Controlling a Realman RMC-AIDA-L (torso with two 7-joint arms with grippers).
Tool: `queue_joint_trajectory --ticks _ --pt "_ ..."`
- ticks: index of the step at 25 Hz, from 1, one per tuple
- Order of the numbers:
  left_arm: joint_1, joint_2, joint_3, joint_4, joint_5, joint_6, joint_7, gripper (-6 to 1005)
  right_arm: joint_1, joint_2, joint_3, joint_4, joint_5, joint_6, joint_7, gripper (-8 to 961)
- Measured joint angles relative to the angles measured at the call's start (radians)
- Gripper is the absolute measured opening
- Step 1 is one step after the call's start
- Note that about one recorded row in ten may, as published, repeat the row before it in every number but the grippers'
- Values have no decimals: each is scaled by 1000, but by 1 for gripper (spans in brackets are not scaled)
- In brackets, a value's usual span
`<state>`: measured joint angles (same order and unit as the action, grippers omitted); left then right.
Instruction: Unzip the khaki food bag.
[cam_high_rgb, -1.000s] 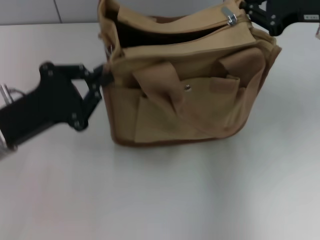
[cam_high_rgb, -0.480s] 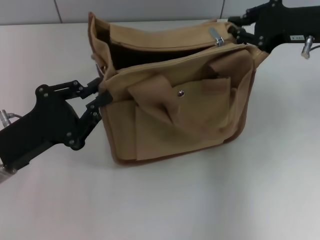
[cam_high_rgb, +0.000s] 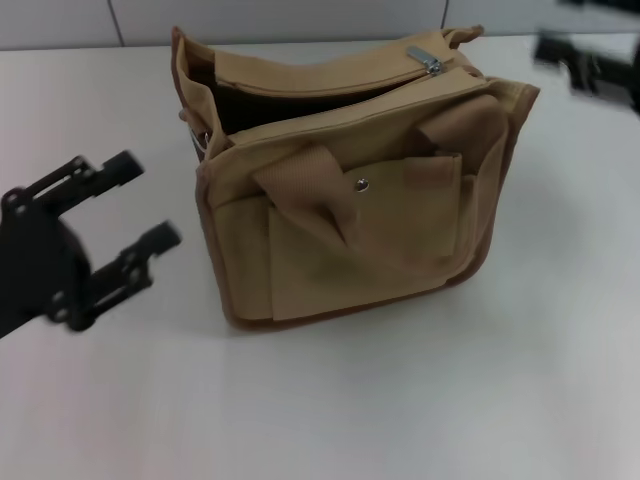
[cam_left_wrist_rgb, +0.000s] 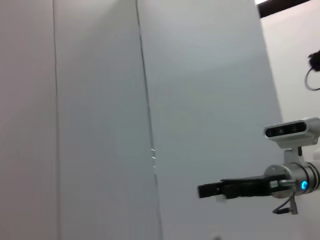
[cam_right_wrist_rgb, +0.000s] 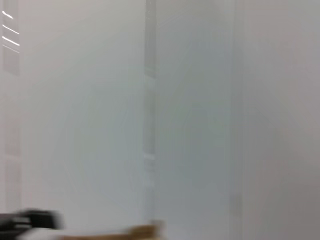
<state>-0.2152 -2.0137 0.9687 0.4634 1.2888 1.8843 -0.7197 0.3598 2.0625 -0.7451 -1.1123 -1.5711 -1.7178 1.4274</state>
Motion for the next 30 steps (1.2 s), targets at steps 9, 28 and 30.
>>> queue_joint_trajectory --ticks 9,28,30 --pt "-23 12 6 33 282 -21 -122 727 6 0 -47 250 -271 -315 -208 694" --pt "-39 -31 -1 51 373 -91 -130 842 50 17 -58 465 -400 -191 -397 843" --pt "-38 -30 -2 51 373 -91 -127 842 50 18 -58 465 -399 -190 -397 843"
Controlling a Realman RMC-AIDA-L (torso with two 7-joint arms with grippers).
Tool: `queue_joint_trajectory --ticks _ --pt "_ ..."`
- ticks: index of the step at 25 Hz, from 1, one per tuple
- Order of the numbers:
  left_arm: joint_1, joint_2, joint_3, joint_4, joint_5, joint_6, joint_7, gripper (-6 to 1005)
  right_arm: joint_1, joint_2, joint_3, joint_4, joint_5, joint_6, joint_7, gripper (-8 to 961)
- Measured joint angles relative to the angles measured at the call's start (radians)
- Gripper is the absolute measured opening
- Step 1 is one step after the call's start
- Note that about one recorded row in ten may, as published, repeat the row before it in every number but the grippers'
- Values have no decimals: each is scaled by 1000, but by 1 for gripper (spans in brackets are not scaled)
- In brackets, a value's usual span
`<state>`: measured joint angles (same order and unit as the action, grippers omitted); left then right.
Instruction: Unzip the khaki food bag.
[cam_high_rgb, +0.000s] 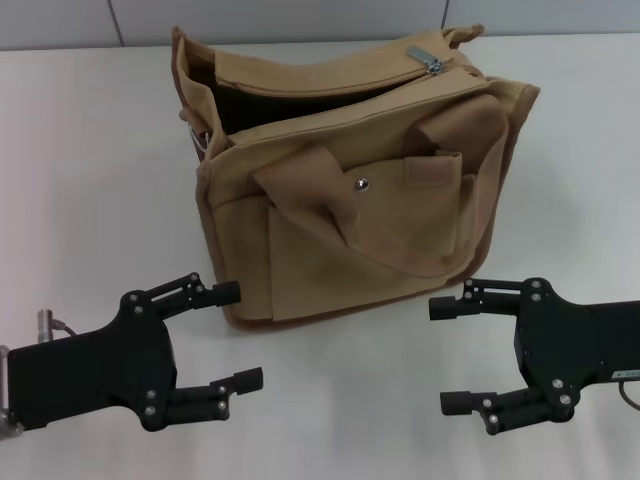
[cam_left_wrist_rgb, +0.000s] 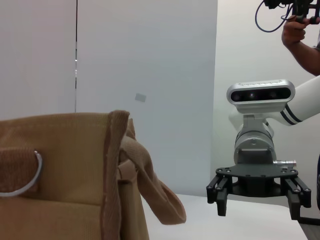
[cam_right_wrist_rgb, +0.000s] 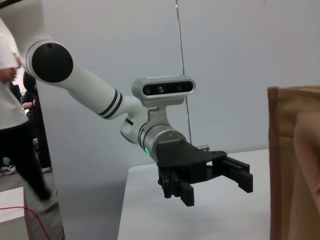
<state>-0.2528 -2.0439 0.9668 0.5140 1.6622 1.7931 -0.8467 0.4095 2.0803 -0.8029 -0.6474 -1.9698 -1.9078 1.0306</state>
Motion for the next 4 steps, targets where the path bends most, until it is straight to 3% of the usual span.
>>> queue_joint_trajectory --ticks 4 --pt "1 1 -1 0 0 0 2 842 0 0 6 0 5 1 0 843"
